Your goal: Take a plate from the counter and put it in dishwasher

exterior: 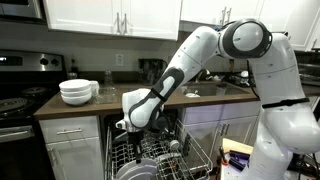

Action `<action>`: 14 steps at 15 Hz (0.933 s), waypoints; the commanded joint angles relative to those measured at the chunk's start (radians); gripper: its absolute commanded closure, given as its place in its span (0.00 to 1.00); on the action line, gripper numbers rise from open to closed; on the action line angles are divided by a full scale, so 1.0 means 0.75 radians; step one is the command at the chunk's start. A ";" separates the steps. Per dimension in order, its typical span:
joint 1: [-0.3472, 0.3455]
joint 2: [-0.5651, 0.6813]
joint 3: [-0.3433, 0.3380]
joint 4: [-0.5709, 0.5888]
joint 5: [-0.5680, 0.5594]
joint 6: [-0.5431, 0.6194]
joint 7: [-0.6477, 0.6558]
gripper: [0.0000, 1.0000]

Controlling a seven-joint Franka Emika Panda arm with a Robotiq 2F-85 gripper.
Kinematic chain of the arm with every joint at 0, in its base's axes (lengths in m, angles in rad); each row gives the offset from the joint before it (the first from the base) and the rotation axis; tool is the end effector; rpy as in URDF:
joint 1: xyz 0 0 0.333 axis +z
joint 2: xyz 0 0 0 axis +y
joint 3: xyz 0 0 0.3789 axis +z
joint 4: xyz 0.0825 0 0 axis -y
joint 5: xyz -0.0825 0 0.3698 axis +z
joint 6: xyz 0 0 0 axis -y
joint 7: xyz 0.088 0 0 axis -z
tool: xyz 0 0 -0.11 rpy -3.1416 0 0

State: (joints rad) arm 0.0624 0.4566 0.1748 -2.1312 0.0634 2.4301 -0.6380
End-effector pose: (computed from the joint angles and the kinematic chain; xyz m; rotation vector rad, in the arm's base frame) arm 0.5606 0.1322 0.2469 -2.7487 -1.1820 0.1897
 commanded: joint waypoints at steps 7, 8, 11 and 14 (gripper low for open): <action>-0.033 0.019 0.024 0.034 -0.008 -0.051 0.017 0.69; -0.035 0.014 0.023 0.031 -0.006 -0.059 0.021 0.63; -0.035 -0.009 0.020 0.016 -0.008 -0.091 0.037 0.45; -0.024 -0.048 0.015 -0.005 -0.019 -0.118 0.068 0.26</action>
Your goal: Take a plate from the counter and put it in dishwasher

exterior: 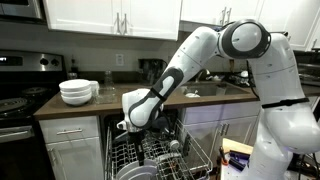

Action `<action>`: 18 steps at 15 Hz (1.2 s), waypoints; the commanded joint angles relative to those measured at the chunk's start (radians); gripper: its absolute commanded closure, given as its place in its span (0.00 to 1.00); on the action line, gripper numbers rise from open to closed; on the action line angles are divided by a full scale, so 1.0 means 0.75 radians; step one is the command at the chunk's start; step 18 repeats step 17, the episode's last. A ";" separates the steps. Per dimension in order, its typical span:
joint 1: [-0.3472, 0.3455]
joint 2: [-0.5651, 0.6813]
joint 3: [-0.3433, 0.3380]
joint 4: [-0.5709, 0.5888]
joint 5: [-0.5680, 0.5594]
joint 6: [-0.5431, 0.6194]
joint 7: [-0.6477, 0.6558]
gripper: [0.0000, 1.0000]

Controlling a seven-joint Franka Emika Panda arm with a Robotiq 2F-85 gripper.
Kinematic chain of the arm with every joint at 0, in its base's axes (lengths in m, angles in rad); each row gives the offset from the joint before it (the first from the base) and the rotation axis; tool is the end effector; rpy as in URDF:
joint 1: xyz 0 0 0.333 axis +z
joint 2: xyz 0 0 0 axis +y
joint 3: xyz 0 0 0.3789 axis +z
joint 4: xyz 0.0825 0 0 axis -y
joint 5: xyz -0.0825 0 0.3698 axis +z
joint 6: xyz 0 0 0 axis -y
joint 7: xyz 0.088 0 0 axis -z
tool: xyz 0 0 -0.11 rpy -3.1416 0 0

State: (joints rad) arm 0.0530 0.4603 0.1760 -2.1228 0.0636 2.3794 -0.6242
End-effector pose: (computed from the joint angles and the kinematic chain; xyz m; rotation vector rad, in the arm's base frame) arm 0.5583 0.1275 0.2443 -2.7450 -1.1485 0.2558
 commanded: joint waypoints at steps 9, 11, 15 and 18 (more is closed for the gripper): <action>0.078 -0.227 -0.025 -0.081 -0.220 -0.076 0.293 0.15; 0.108 -0.265 -0.036 -0.104 -0.307 -0.051 0.388 0.10; 0.107 -0.239 -0.023 -0.065 -0.314 -0.074 0.397 0.04; 0.109 -0.250 -0.024 -0.074 -0.315 -0.073 0.401 0.04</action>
